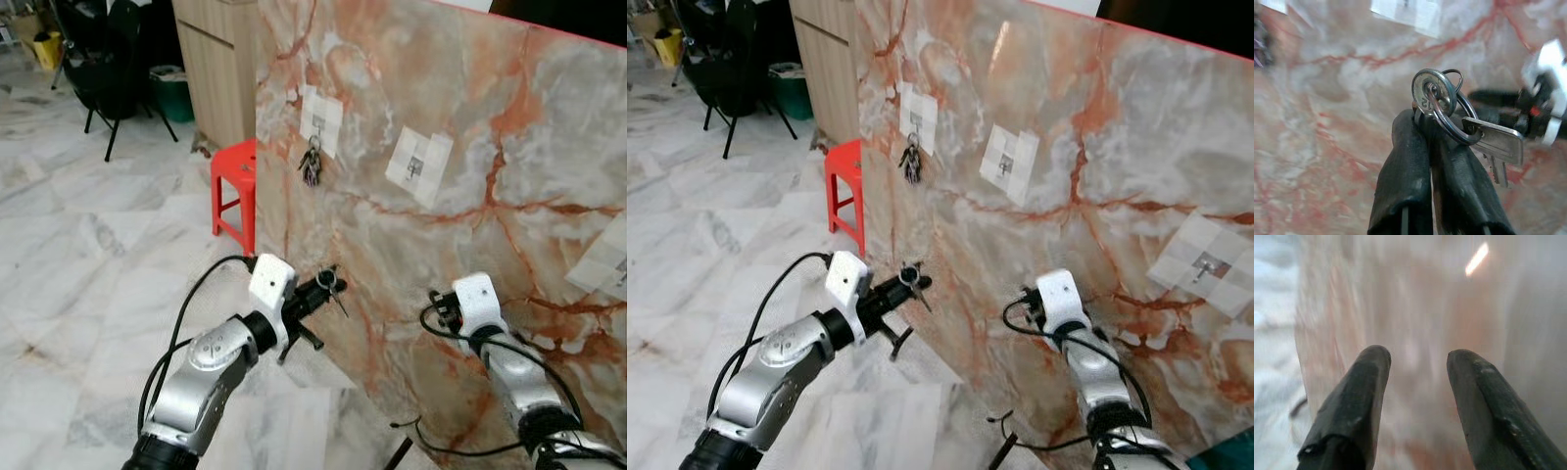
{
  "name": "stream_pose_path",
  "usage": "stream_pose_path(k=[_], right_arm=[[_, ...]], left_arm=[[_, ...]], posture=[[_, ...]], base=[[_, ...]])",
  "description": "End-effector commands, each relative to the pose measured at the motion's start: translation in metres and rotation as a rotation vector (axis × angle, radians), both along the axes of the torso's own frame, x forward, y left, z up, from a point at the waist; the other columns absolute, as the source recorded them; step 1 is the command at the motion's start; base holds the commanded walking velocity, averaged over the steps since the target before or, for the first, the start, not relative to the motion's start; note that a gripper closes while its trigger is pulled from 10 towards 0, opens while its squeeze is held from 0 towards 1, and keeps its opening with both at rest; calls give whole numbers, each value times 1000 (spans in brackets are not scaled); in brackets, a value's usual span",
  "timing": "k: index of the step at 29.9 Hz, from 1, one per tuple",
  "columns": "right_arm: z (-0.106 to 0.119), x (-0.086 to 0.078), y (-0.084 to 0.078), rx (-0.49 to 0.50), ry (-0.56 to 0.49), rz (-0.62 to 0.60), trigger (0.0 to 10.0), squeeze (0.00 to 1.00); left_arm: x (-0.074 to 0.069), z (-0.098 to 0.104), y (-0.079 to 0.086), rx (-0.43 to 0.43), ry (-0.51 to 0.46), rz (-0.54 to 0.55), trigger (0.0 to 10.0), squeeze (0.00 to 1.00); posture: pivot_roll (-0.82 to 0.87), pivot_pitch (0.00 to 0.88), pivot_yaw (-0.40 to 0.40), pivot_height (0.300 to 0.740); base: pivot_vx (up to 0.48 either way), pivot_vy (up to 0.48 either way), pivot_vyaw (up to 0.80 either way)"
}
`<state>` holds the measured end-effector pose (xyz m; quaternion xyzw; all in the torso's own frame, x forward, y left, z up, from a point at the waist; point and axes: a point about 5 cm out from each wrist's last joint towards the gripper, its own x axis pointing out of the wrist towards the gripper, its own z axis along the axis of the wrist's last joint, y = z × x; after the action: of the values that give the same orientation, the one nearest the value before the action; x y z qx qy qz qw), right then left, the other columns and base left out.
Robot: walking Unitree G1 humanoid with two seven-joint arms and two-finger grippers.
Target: Hang keys on a hook
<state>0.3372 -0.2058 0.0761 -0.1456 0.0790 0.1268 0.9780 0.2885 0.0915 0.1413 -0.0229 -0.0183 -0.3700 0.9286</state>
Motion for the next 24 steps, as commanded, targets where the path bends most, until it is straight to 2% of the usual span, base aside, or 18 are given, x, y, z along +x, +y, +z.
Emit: stream_pose_path(k=[1,5,8,10,11,12,15,18,20,24], right_arm=[[13,4,6,-6,-56,66,10000,1000],[29,5,21,-53,-128,203,10000,1000],[33,3,20,-113,-146,226,10000,1000],[33,1,14,-209,-156,214,10000,1000],[33,1,14,-209,-156,214,10000,1000],[33,-2,2,-252,-153,145,10000,0],[34,-9,-8,-278,-154,100,10000,0],[35,-16,-4,-252,-148,133,10000,0],[39,-24,9,-139,-146,200,10000,0],[41,-30,20,-71,-134,285,10000,0]], left_arm=[[5,6,2,3,-41,42,10000,0],[9,9,5,-20,-62,97,10000,0],[11,11,7,-21,-79,122,10000,0],[13,14,10,-33,-94,155,10000,0],[13,14,10,-33,-94,155,10000,0],[15,18,14,-61,-108,188,10000,0],[16,21,17,-96,-113,202,10000,0],[16,20,13,-97,-109,165,10000,0],[12,20,5,-114,-102,109,10000,0],[9,20,0,-119,-95,76,10000,0]], posture=[[109,0,-112,740],[110,0,-114,740],[109,0,-115,740],[112,0,-115,740],[112,0,-115,740],[112,0,-112,740],[106,0,-107,740],[95,0,-99,740],[91,0,-94,740],[86,0,-90,740]], base=[[0,0,0],[0,0,0],[0,0,0],[0,0,0],[0,0,0],[0,0,0],[0,0,0],[0,0,0],[0,0,0],[0,0,0]])
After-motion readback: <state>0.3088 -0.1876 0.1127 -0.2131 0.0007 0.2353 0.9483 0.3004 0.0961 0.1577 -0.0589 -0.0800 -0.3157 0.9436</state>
